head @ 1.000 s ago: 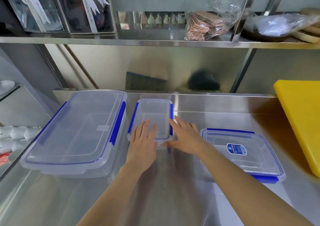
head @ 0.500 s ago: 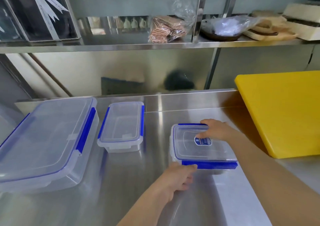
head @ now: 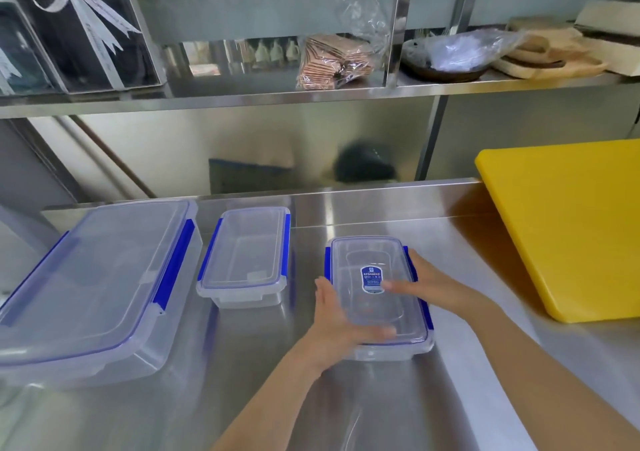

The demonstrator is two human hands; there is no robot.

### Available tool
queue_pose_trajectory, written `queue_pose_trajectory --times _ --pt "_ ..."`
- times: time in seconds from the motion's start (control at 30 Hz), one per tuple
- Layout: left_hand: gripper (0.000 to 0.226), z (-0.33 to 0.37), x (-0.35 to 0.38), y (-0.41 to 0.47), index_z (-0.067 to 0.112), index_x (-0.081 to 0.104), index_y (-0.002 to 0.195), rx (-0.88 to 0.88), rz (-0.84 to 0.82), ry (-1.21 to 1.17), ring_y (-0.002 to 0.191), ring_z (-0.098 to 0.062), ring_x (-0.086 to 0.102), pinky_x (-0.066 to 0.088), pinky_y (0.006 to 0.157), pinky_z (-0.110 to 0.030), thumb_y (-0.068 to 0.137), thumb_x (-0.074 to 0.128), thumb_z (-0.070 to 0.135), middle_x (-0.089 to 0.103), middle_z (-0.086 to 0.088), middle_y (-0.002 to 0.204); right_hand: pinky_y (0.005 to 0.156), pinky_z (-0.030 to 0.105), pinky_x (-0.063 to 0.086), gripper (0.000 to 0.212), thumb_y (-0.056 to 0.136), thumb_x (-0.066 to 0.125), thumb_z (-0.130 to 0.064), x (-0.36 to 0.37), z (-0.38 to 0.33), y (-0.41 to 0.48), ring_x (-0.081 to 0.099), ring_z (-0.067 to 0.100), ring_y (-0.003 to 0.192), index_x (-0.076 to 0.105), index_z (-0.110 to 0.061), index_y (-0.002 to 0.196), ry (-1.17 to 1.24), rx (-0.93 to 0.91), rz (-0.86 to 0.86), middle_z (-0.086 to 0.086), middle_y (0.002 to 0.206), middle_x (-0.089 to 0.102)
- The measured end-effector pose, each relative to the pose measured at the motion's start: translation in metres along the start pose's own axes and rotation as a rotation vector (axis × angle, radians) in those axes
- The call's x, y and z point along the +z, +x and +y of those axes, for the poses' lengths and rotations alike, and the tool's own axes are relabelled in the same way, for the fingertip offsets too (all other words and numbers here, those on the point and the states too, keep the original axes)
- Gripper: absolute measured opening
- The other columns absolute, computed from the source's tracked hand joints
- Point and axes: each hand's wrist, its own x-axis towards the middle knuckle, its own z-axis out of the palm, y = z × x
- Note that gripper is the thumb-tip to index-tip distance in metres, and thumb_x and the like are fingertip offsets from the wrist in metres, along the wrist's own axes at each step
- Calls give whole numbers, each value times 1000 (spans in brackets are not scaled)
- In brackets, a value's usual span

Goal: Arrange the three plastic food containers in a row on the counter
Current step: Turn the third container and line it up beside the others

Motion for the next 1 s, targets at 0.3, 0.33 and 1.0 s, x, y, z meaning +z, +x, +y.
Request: queue_pose_trajectory --times 0.3,0.33,1.0 --pt "137 -23 -2 12 20 -35 140 164 52 505 142 -9 -27 3 120 -33 67 82 32 -41 7 149 108 44 34 144 48 91 -23 -10 11 -9 23 24 138 -18 -40 141 -115 150 -287 -2 157 3" --pt "137 -21 -4 17 19 -34 140 159 55 511 142 -9 -26 3 120 -32 67 82 32 -40 7 150 109 44 34 144 46 92 -27 -12 11 -4 24 23 138 -15 -39 142 -132 145 -274 -3 157 5" --pt "109 14 10 90 25 20 145 160 321 446 127 -21 44 45 104 -42 60 87 28 37 -2 143 71 19 50 54 79 68 -39 -34 31 33 59 9 96 38 -45 124 32 -43 196 -24 104 55"
